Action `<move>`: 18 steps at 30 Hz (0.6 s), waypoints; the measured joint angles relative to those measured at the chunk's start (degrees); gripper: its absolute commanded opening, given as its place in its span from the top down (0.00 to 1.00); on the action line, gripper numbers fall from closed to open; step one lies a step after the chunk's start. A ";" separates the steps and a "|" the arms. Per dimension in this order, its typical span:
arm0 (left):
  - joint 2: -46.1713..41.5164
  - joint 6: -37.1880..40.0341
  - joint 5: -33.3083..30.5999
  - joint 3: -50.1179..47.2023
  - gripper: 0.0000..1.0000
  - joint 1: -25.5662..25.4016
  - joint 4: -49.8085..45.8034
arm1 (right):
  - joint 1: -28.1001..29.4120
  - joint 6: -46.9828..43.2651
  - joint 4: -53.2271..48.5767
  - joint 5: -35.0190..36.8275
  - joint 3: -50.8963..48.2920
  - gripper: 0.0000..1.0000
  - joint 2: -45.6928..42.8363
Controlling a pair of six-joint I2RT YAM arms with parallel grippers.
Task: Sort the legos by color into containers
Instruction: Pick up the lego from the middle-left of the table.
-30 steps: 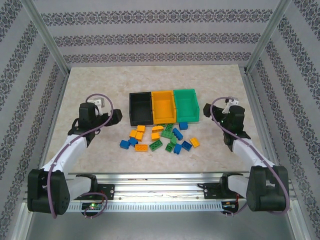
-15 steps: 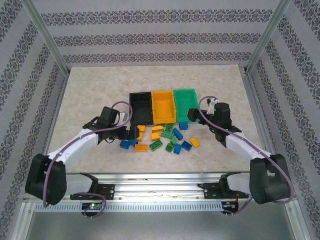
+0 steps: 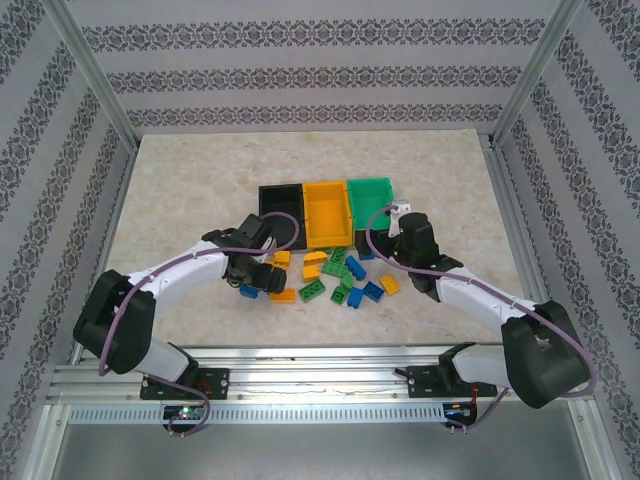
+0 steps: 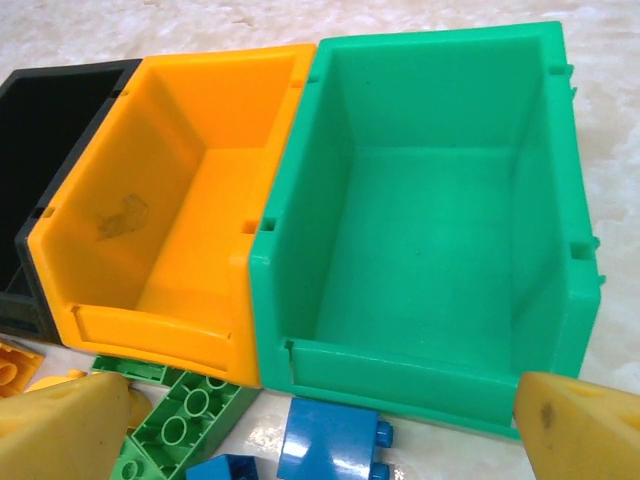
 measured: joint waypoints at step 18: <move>-0.50 1.55 -2.32 0.00 0.29 -0.48 -1.84 | 0.00 -0.09 0.92 1.22 -0.11 0.02 1.73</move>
